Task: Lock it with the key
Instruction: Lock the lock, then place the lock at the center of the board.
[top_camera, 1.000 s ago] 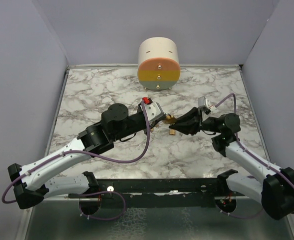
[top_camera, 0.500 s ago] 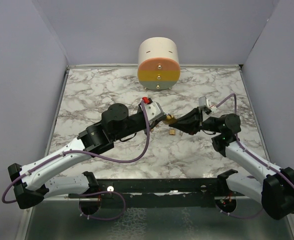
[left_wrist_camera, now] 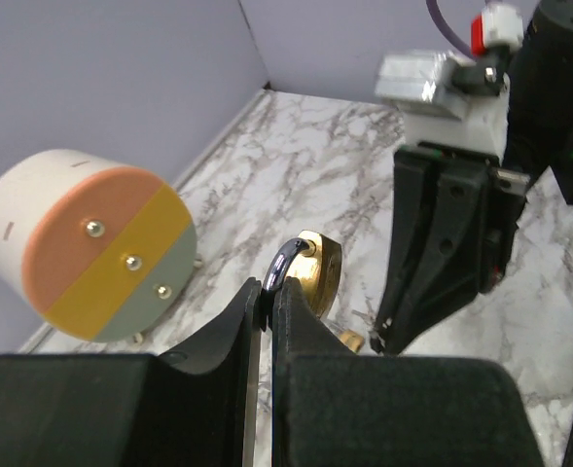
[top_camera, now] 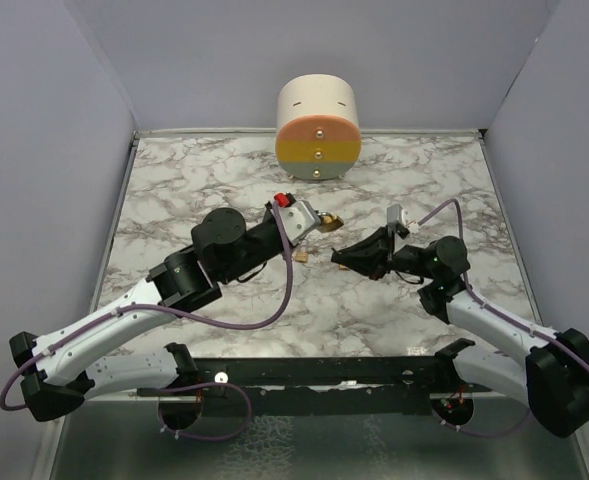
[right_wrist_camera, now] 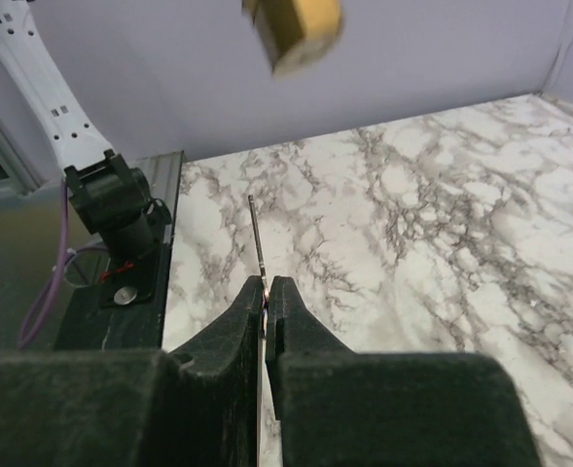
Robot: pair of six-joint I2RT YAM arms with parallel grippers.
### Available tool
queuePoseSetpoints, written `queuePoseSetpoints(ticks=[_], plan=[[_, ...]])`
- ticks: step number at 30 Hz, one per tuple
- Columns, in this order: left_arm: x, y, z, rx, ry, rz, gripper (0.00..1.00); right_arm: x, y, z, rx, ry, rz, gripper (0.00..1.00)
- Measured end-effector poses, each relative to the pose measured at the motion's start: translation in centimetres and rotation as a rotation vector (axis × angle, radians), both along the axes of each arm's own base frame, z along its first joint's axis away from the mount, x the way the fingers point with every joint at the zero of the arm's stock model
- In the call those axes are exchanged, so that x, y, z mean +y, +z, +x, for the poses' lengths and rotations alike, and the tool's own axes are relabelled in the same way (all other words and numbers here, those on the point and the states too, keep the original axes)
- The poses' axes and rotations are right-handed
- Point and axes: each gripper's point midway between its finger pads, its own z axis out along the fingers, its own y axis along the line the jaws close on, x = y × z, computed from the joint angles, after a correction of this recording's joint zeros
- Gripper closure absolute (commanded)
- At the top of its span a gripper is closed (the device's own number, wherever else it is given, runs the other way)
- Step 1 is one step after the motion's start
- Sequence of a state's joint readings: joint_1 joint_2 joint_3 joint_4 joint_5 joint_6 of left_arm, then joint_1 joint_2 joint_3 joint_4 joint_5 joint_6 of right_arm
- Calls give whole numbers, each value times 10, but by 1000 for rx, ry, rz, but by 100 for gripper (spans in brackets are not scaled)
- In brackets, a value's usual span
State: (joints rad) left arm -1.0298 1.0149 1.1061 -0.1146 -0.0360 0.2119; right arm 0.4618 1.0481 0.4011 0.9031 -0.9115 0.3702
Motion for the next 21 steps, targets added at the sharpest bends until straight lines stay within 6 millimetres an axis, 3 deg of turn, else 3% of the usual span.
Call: queuePoseSetpoints(ticks=[6,10,14,18,21], plan=[[17,36,8,-86,75,-44,100,8,-26,-2,75,-6,-34,98],[33,35,23,-73,176,-19,100,7,-28,8,86,-67,-36,98],[68,-13,66,35,331,54,100,2,-32,22,106,-158,-48,98],[125,-93,110,230,497,168,100,-2,-34,37,132,-245,-59,98],[131,-138,118,366,483,255,100,-3,-33,46,143,-294,-60,98]])
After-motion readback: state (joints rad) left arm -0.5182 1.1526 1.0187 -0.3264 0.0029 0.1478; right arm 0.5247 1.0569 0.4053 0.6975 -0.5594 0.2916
